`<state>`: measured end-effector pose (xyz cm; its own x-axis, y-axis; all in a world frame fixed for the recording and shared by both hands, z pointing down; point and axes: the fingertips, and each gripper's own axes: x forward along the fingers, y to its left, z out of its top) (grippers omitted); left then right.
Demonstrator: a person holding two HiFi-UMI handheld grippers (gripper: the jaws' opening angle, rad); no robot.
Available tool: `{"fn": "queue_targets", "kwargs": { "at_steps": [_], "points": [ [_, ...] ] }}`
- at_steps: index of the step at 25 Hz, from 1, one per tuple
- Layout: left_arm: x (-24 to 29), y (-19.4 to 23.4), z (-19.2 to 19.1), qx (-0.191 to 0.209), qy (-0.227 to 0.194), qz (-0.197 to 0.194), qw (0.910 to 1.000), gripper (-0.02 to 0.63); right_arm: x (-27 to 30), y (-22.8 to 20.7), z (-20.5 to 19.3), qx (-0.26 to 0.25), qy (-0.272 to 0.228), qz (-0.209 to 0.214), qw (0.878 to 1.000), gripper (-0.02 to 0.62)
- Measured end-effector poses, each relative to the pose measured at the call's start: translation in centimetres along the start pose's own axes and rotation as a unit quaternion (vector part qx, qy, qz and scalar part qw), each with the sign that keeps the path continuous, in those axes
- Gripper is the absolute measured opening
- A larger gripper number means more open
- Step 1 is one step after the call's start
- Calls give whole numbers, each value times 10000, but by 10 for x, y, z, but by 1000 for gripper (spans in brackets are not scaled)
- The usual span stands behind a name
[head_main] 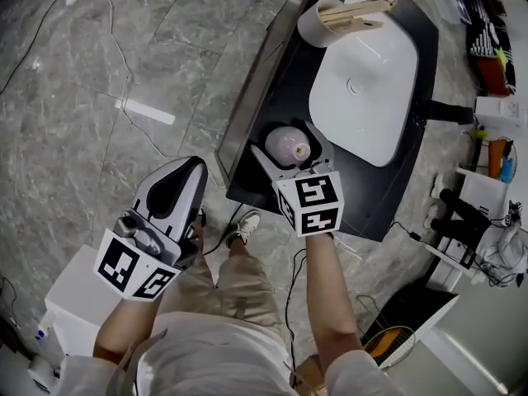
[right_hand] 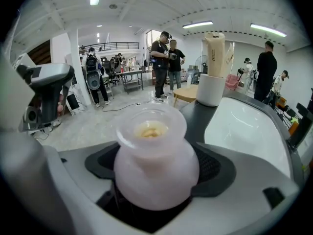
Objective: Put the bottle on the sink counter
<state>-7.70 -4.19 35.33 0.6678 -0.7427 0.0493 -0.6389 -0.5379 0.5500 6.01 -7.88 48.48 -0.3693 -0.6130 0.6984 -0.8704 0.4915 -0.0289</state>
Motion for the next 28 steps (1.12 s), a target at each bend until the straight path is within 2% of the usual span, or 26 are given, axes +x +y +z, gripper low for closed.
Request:
{"fn": "queue_targets", "kwargs": {
  "at_steps": [6,15,23,24,26,28],
  "points": [
    [0,-1,3,-13,-24,9,10000,18,-13,-1,-9,319,42,-22,9995,423],
    [-3,-17,6,-15,-49,-47,10000,17,-44,1,-27,386,263,-68,9989,423],
    [-6,-42,20,101,-217,-68,9997,17,-87,9,-30,515,229,-35,9984,419],
    [-7,-46,23,127,-230,-66,9996,17,-92,9,-30,535,201,-61,9983,401],
    [-11,-53,29,181,-238,-62,9995,17,-102,8,-27,564,100,-157,9982,306],
    [-15,-61,35,228,-231,-60,9995,17,-112,7,-22,611,2,-214,9979,269]
  ]
}}
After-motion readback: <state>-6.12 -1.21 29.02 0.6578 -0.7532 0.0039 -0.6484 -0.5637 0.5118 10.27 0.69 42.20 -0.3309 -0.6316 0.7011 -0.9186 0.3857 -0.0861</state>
